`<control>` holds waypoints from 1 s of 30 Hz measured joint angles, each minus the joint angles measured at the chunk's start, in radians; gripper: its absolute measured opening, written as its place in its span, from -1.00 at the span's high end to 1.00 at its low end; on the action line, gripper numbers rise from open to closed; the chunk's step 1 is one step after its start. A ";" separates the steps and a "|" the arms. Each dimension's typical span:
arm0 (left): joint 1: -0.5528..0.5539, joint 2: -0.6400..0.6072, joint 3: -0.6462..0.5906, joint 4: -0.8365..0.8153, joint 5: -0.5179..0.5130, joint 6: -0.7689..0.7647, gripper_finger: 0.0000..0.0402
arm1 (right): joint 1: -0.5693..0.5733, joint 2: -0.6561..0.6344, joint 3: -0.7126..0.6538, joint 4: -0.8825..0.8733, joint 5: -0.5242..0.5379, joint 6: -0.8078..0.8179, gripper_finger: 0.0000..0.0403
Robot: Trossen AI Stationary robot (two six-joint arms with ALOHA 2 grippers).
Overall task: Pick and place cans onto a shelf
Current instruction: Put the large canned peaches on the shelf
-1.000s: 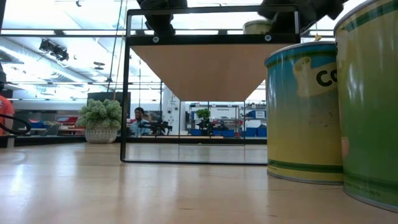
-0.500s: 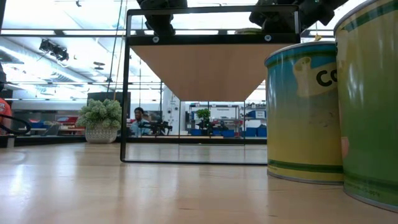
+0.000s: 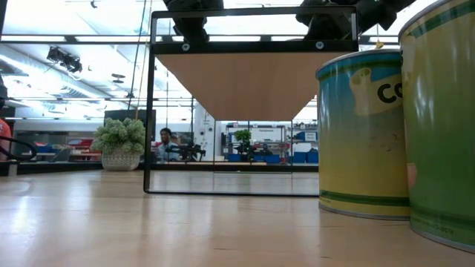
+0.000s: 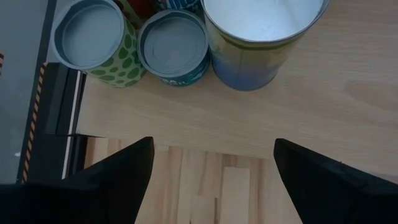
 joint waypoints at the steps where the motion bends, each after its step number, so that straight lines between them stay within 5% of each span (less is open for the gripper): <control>1: 0.000 0.000 0.000 0.000 0.000 -0.002 -0.68 | 0.000 0.000 0.000 0.000 0.000 0.000 -0.94; 30: 0.000 0.000 0.000 -0.001 0.000 -0.018 -0.68 | 0.004 0.000 0.000 0.120 -0.003 -0.026 -0.89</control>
